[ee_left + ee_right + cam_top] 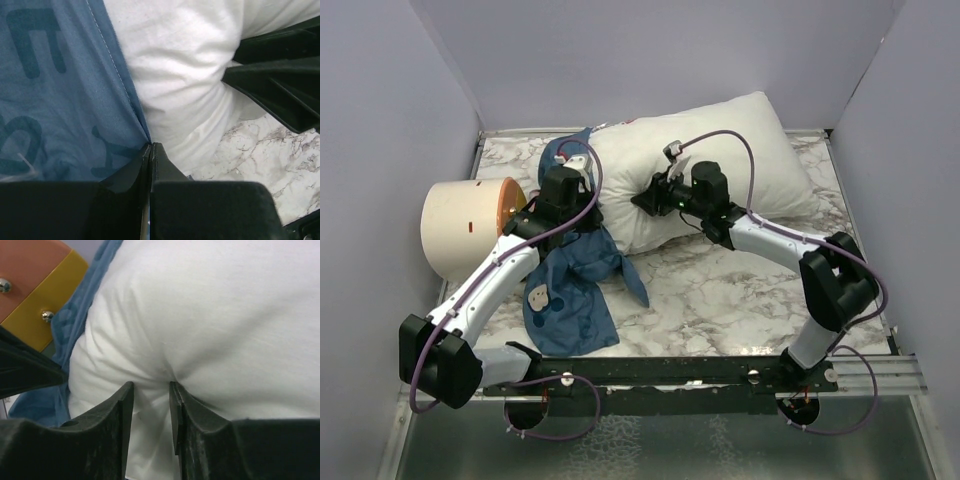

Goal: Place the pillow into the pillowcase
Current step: Stuff the pillow into the pillowcase.

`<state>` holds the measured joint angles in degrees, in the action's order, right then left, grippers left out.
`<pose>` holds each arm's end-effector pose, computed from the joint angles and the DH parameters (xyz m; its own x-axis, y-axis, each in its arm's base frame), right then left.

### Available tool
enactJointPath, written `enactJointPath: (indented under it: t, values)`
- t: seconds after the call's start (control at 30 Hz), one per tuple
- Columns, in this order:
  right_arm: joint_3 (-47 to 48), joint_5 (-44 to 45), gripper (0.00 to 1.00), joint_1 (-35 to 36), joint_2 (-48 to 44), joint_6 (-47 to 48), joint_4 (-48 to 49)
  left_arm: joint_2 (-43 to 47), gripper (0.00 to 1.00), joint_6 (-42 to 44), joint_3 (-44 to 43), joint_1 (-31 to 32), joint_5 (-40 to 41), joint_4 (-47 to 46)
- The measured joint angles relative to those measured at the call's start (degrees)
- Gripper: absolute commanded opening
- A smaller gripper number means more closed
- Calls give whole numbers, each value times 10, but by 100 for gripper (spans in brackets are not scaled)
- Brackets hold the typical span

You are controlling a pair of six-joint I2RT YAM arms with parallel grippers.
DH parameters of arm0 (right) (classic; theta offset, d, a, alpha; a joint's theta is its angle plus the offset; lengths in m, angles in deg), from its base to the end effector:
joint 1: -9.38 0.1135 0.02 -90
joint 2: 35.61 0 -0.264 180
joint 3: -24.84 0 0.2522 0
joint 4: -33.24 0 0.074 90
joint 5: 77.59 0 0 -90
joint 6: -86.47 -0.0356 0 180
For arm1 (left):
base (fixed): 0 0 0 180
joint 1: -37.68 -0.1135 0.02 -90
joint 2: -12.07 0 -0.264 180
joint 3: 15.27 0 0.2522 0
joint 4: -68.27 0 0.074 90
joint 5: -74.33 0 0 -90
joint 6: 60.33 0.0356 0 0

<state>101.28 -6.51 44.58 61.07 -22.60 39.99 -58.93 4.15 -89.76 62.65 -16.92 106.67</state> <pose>0.3137 0.2354 0.2633 -0.4425 0.0661 -0.8943 -0.6966 0.6027 0.3892 0.2496 -0.1171 0.3158 -0.6570 -0.1692 -0.7347 0.1720 0.9152 -0.3646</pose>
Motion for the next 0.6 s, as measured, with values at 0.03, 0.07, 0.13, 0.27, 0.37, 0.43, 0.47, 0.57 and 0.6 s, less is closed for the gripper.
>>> enactJointPath:
  t: [0.03, 0.07, 0.13, 0.27, 0.37, 0.43, 0.47, 0.57, 0.6]
  values:
    - [7, 3, 25, 0, 10, -1, -4, 0, 0, 0, 0, 0, -4, 0]
    - [10, 6, 23, 0, 17, -2, -7, 0, 0, 0, 0, -1, -9, 0]
    - [14, 9, 18, 0, 29, -6, -10, 0, 0, 0, -1, -2, -19, 0]
    - [16, 7, 14, 0, 47, -14, -9, 0, 0, -7, -14, -2, -65, -6]
    - [16, -1, 14, 0, 57, -20, -7, -1, 0, -21, -20, -2, -110, -28]
    - [16, -10, 14, 0, 64, -24, -1, -5, 0, -34, -25, -2, -138, -48]
    - [16, -28, 14, 0, 68, -32, 9, -10, 0, -44, -25, -2, -155, -63]
    - [7, -53, 15, 0, 79, -40, 33, -44, 0, -79, -14, -1, -219, -150]
    - [-2, -61, 16, 0, 79, -42, 43, -52, 0, -86, -7, -1, -228, -169]
